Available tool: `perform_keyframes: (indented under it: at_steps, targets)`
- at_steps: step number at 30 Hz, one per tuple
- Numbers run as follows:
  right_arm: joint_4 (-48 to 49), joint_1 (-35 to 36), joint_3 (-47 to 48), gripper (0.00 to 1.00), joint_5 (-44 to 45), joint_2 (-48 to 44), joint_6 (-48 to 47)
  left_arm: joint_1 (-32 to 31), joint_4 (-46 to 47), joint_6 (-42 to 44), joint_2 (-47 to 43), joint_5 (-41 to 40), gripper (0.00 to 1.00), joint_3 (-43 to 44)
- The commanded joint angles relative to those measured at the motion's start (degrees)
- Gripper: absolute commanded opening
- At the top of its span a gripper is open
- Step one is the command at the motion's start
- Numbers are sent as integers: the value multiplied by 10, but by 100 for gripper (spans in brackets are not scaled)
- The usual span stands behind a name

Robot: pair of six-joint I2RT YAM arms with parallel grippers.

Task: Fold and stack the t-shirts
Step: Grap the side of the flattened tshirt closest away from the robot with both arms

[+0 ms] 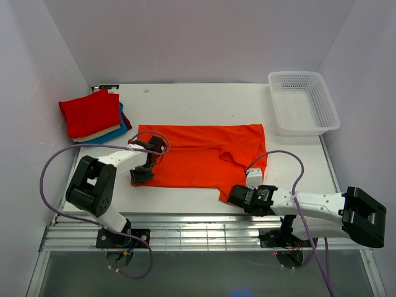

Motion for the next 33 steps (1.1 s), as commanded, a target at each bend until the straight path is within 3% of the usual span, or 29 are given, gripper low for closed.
perform_keyframes:
  at_steps: [1,5,11,13,18,25,33]
  targets:
    - [18,0,-4,8,-1,20,-3,16,70,0,53,38,40,-36]
    - [25,-1,-2,8,-2,27,-6,17,73,7,62,47,21,-35]
    - [56,-1,-17,8,-12,30,-9,18,75,13,73,53,13,-32]
    - [60,0,-21,8,-11,33,-7,18,75,13,68,53,0,-33]
    - [19,5,0,8,17,9,7,16,85,15,40,57,0,-39]
    - [-33,-16,89,8,70,1,-47,16,95,23,-33,55,0,-33]
    - [-12,-111,160,8,81,44,-148,20,93,57,-34,55,0,40]
